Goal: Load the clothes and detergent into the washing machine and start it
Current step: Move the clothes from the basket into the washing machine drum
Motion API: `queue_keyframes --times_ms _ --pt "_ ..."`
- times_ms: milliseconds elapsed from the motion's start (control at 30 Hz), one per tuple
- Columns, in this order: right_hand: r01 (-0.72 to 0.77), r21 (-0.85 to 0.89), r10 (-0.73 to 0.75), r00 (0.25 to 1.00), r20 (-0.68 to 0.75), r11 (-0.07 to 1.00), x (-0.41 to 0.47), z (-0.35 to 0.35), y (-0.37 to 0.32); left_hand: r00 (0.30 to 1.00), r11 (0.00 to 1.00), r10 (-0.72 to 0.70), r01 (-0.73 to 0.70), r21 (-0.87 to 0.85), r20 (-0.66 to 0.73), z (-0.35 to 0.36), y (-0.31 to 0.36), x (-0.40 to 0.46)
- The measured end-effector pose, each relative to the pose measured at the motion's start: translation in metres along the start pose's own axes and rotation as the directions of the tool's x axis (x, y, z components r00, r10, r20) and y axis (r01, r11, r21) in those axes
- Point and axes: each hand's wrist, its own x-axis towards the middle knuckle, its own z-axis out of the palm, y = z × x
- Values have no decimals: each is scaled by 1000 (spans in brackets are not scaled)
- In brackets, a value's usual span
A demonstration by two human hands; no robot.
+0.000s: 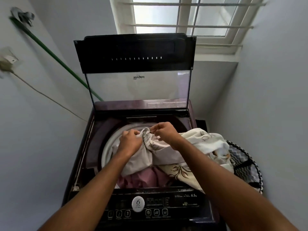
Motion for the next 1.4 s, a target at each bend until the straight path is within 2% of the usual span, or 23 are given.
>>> queue_keyframes --times_ms 67,100,167,233,300,367,500,567,633,700,800,900,1067,1233,1400 --pt "69 -176 -99 981 -169 982 1 -20 5 991 987 134 -132 97 -13 12 20 -9" --pt "81 -250 -144 959 -242 965 -1 -32 7 972 968 235 -233 88 -5 19 32 -13" --pt "104 -363 -238 908 -345 926 -7 -59 14 906 908 419 -420 -6 62 35 62 -25" --pt "31 -441 -218 899 -380 897 -16 -85 26 813 827 560 -561 -43 160 55 86 -35" --pt "-109 -476 -96 917 -387 873 -25 -114 42 726 742 654 -670 6 211 79 108 -45" --pt "-186 -503 7 942 -337 844 -37 -139 59 667 678 698 -733 56 262 103 124 -54" --pt "-197 -564 161 980 -113 802 -59 -178 100 610 623 702 -776 97 368 141 147 -60" --pt "-210 -546 242 970 -14 811 -63 -185 120 608 587 679 -786 195 412 150 151 -57" --pt "-218 -647 328 943 52 731 -59 -186 138 616 548 654 -786 287 439 153 155 -55" --pt "-215 -721 361 931 53 659 -48 -181 159 649 573 619 -758 311 443 152 156 -54" --pt "-191 -720 304 952 30 668 -39 -170 173 713 672 560 -689 271 422 153 155 -52" --pt "-159 -651 214 977 5 742 -41 -160 168 747 720 537 -648 249 393 156 151 -51" --pt "-111 -504 42 988 -145 857 -46 -149 167 749 751 576 -643 149 328 161 145 -51" --pt "-155 -436 6 946 -324 886 -49 -148 136 766 780 605 -625 31 219 149 134 -52" --pt "-88 -426 -117 894 -433 900 -42 -132 76 840 839 535 -517 -169 85 111 116 -45"
